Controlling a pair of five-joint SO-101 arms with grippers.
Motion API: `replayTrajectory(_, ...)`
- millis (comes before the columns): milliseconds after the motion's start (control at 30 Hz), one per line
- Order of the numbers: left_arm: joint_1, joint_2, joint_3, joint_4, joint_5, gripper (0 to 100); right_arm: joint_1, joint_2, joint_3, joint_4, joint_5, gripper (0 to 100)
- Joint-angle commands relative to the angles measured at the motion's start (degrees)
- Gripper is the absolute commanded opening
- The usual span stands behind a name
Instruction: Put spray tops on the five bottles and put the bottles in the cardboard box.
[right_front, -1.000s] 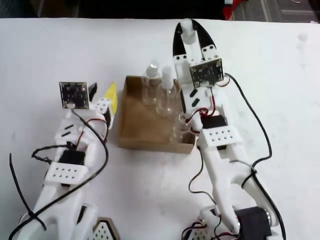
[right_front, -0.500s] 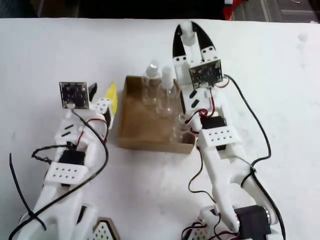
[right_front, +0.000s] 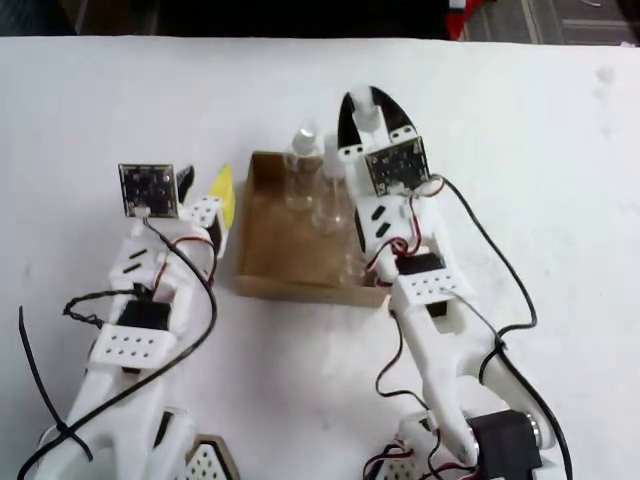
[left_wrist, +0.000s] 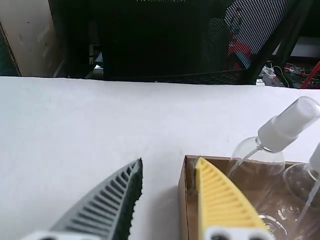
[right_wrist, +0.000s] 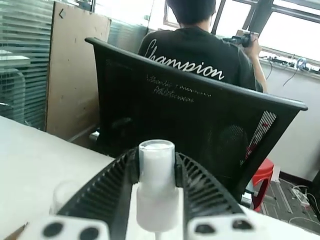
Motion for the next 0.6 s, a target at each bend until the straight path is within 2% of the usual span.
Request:
replayTrajectory(0,0.48,-1.63,-0.26,-1.49,-0.7,16,-0.04,-0.22,-0.09,-1.1,-4.04,1.5)
replayTrajectory(167,0.48,-1.63,-0.26,-1.49,-0.7,16,2.24,-0.22,-0.09,-1.01,-13.54,1.5)
replayTrajectory(400,0.48,-1.71,-0.26,-1.49,-0.7,16,2.68,-0.13,1.76,-1.01,-8.44,1.8)
replayTrajectory(567,0.48,-1.71,-0.26,-1.49,-0.7,16,2.59,-0.13,2.73,-0.92,-8.44,3.4)
